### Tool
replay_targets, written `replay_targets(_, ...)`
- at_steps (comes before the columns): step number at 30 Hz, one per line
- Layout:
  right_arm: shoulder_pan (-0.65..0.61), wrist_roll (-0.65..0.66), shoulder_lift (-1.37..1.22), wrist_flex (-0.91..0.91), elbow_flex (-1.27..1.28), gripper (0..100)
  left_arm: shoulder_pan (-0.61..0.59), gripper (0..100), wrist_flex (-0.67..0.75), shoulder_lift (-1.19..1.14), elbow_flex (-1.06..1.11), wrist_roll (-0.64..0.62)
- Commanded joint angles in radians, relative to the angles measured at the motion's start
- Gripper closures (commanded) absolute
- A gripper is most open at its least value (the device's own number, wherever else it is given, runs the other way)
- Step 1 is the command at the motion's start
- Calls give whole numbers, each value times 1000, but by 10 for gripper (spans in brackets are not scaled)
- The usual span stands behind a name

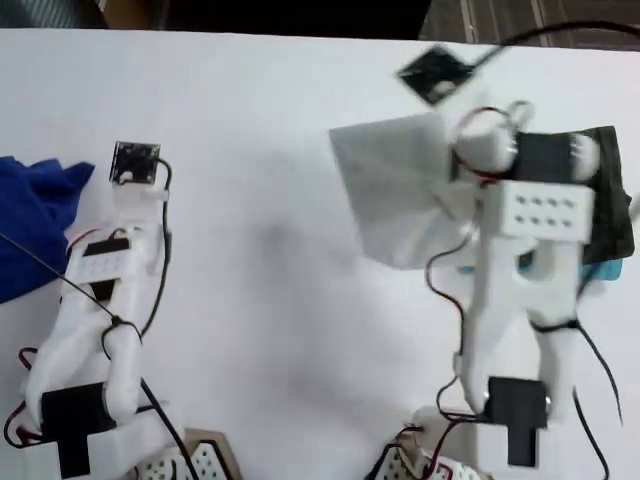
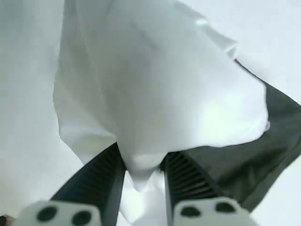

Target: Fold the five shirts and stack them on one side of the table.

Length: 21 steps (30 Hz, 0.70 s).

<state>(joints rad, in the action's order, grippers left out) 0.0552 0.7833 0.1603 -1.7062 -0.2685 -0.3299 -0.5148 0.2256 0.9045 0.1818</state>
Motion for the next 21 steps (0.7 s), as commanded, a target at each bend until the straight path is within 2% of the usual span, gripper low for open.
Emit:
replay_targets(1, 99, 71, 70, 1, -2, 978, -2, 975, 21, 49, 2, -3)
replay_targets(12, 337, 282, 13, 136, -23, 978, -2, 975, 21, 49, 4, -3)
replay_targets(17, 421, 307, -133, 252, -23, 978, -2, 975, 21, 49, 4, -3)
replay_targets(21, 432, 305, -257, 329, -61, 978, -2, 975, 21, 49, 4, -3)
